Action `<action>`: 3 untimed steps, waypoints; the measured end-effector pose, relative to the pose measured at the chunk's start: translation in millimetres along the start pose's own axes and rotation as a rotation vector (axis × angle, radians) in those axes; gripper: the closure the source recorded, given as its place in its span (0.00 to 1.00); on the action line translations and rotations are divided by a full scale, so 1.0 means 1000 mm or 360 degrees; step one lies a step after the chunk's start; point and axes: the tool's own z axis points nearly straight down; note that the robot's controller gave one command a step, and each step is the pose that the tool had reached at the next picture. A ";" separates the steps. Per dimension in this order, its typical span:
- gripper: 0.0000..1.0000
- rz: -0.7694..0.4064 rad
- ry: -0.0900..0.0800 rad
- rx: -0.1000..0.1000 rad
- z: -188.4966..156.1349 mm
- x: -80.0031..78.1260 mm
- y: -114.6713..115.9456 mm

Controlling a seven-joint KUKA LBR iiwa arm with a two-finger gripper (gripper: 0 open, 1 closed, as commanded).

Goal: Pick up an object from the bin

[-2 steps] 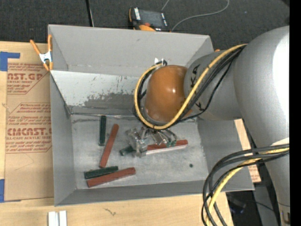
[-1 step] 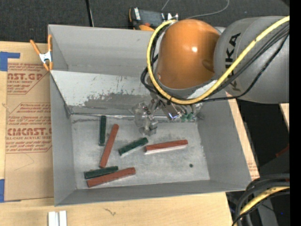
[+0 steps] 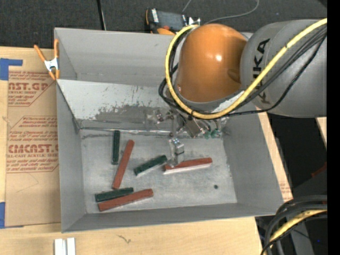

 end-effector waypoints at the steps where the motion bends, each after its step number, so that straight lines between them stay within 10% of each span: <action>1: 0.00 0.0572 0.0010 0.0000 0.120 -0.011 -0.021; 2: 0.00 0.0271 0.0008 0.0001 0.167 -0.011 -0.051; 3: 1.00 0.0271 0.0001 0.0001 0.164 -0.013 -0.051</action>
Offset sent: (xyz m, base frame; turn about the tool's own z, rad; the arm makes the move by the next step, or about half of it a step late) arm 0.0202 -0.0142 -0.1170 0.3583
